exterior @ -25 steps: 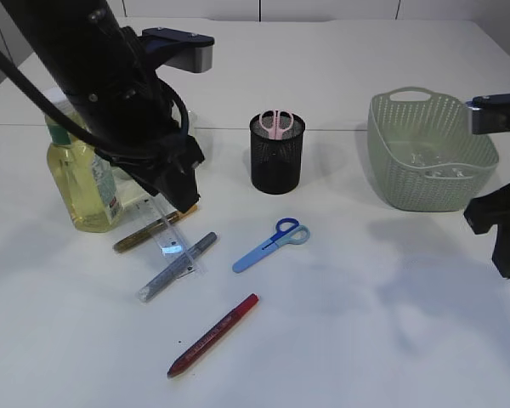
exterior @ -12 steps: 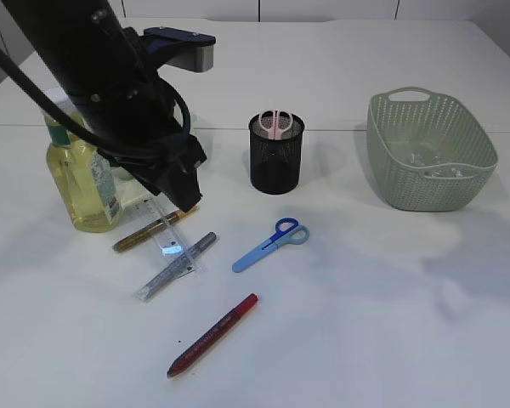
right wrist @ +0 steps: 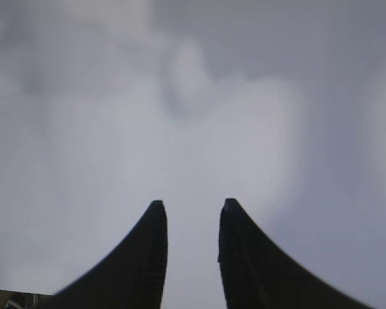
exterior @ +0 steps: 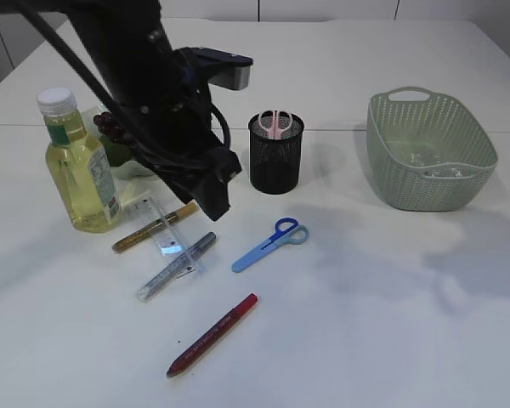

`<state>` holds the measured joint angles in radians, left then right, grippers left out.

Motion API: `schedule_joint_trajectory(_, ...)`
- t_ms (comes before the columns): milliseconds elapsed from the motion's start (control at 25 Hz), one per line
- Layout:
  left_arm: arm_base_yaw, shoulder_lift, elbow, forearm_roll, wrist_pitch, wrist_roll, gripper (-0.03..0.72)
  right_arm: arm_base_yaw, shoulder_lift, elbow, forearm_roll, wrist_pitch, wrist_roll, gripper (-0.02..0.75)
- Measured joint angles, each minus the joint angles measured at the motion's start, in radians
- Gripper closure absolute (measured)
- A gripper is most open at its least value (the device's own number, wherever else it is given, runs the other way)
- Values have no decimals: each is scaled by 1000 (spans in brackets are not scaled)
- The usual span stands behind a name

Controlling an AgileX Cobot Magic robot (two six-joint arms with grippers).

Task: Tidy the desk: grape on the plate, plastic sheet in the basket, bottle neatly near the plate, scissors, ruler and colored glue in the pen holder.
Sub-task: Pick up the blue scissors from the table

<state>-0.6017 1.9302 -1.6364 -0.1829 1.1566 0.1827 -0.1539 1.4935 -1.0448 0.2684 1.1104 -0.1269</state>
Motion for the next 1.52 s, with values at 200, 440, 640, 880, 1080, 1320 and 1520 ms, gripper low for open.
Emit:
schedule_joint_trajectory(200,-37,95,-100,12,33,0,316,0,0,0,-4,-35,21,497)
schedule_joint_trajectory(440,-41,243,-245,23,60,25,316,0,0,0,-9,-43,28,446)
schedule_joint_trajectory(640,-41,356,-369,24,60,52,316,0,2,0,-11,8,28,433)
schedule_joint_trajectory(880,-41,479,-470,27,60,79,316,0,2,0,-37,70,30,433)
schedule_joint_trajectory(1080,-41,537,-524,41,60,90,316,0,2,0,-43,78,30,433)
schedule_joint_trajectory(1320,-41,583,-577,53,62,101,316,0,2,0,-44,80,30,433)
schedule_joint_trajectory(1520,-41,604,-600,55,62,105,316,0,2,0,-47,82,30,433)
